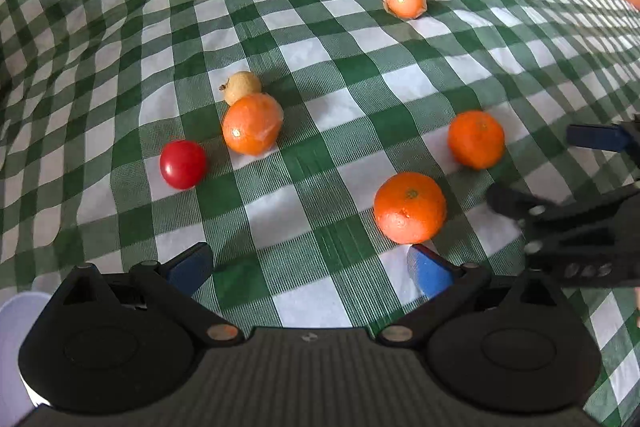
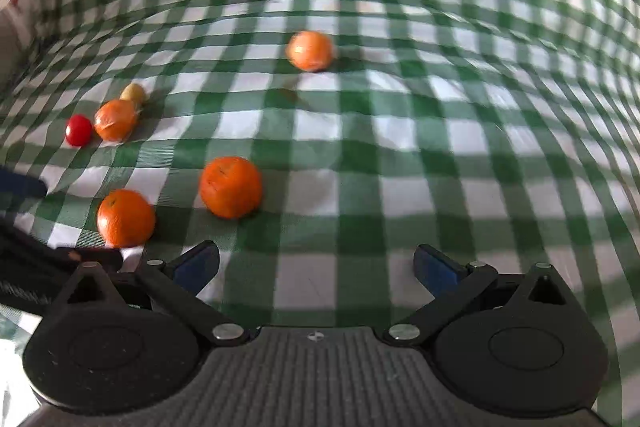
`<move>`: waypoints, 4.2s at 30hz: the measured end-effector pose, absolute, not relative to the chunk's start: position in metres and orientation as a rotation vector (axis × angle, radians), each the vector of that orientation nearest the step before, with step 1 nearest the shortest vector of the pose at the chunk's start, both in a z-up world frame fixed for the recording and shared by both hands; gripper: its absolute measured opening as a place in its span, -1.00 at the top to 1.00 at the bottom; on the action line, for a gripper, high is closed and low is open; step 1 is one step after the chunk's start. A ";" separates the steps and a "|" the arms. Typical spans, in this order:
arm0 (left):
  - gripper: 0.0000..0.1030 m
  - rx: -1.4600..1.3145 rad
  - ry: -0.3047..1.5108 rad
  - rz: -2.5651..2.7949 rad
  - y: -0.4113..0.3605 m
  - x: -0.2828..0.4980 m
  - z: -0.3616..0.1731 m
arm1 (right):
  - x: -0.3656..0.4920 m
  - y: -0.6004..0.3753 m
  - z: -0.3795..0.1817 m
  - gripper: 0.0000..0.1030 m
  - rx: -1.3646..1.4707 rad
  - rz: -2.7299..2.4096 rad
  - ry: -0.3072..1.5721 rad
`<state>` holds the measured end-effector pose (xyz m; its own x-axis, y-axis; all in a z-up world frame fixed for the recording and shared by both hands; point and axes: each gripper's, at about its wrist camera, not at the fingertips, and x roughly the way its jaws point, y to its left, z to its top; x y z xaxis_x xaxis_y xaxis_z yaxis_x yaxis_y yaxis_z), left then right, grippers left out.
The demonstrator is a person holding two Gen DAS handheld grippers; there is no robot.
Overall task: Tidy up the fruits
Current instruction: 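Move both tools toward the remaining orange fruits, then grasp a tangerine with the left tool while the right tool grasps another tangerine, then carry both tangerines over the blue plate and open both tools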
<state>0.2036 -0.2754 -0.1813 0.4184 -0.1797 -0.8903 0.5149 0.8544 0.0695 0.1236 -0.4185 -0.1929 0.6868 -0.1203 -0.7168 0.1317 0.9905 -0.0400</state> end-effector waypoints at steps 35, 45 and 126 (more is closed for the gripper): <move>0.21 0.263 1.004 -0.527 -0.264 0.165 -0.131 | 0.092 -0.412 -0.155 0.27 0.058 -0.174 0.670; 0.22 0.250 1.006 -0.450 -0.157 0.077 -0.068 | 0.022 -0.303 -0.098 0.27 0.071 -0.003 0.651; -0.99 0.193 1.035 -0.193 -0.025 0.141 -0.089 | 0.075 -0.113 -0.129 -0.62 -0.097 0.249 0.865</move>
